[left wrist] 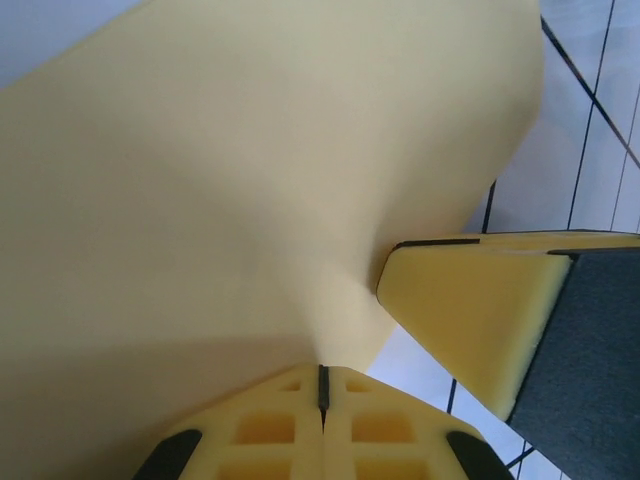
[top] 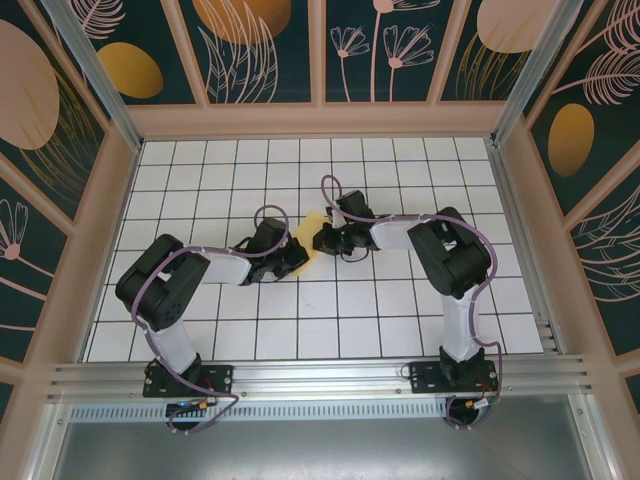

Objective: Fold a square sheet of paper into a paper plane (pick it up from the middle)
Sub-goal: First fold in half a square sheet of paper at the center of the table.

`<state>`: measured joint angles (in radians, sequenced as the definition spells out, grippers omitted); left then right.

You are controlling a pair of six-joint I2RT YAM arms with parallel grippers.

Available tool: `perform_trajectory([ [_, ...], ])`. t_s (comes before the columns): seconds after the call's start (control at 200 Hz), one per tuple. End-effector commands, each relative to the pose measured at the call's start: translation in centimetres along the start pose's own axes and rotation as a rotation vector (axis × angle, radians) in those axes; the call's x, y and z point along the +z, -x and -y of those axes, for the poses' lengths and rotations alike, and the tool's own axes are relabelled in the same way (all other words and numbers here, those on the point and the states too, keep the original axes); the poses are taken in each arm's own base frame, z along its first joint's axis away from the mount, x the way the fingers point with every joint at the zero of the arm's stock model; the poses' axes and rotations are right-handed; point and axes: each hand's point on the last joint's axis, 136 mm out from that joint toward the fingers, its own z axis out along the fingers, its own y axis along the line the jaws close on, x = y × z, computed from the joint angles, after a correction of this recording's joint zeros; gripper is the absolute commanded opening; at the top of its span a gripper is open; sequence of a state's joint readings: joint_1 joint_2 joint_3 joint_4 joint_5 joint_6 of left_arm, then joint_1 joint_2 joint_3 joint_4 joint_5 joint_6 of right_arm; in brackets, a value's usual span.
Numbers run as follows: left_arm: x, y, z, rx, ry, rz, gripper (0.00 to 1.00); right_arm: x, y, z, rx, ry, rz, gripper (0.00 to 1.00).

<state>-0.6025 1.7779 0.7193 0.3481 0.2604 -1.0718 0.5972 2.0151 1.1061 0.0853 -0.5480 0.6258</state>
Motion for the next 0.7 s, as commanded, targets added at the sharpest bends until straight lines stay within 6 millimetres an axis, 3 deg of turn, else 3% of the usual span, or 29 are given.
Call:
perform_trajectory([
  [0.0,0.1,-0.1,0.9,0.014,-0.027,-0.016,0.00,0.4,-0.2,0.6,-0.006,-0.017,-0.030,0.00],
  [0.285,-0.6,0.0,3.6,0.052,-0.136,-0.018,0.00,0.6,-0.7,1.2,-0.003,-0.033,-0.048,0.00],
  [0.696,0.3,-2.3,-1.8,-0.004,0.029,-0.082,0.00,0.6,-0.6,1.0,-0.022,-0.026,-0.047,0.00],
])
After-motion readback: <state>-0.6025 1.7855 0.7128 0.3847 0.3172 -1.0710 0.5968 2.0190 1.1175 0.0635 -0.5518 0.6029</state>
